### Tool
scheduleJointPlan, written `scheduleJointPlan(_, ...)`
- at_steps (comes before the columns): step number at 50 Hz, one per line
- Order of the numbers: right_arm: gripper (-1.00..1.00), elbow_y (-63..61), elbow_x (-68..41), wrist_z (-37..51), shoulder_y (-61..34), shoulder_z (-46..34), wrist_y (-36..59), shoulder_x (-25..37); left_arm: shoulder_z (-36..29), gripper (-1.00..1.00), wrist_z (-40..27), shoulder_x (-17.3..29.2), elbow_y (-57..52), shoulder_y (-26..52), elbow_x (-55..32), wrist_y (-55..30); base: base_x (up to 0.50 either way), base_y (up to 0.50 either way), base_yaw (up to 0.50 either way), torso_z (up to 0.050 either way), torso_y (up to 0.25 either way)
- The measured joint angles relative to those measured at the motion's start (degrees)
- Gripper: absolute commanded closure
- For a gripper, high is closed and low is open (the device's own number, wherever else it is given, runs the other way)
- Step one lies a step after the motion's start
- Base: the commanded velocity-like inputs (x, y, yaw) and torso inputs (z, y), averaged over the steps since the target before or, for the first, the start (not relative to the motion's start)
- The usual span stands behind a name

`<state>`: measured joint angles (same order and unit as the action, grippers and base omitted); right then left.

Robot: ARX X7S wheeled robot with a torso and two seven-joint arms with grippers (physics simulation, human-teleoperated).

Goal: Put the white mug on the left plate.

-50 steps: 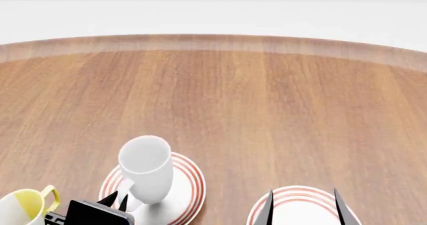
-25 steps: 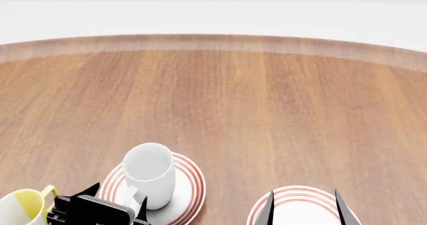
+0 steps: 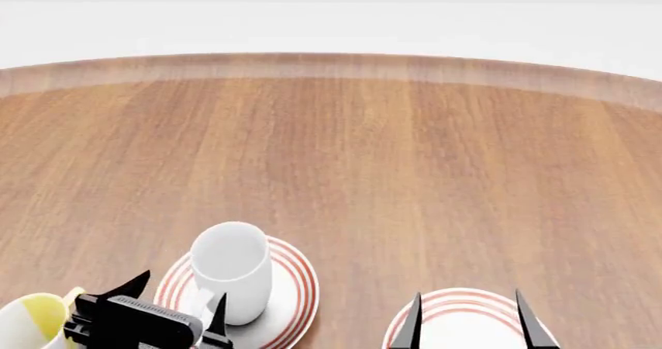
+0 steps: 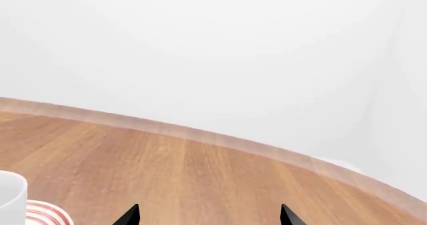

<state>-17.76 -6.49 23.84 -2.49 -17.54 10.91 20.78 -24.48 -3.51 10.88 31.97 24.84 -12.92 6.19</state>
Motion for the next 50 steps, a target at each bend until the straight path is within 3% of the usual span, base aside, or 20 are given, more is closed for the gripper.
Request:
scheduleJointPlan(29,-1.0,-11.09,5.8,3.75,1.17,-0.63,-3.38,0.82,2.99,-1.0,-10.4,10.58,-47.7,-15.13,-1.41,-12.0,0.0,0.0,0.0,0.0,0.0)
scheduleJointPlan(50,-1.0,-14.04,7.47,4.71,2.56,-1.57,-3.99,1.36,3.44,-1.0,-13.48,13.25,-59.77,-19.19,-0.96,-14.58,0.0,0.0,0.0,0.0,0.0)
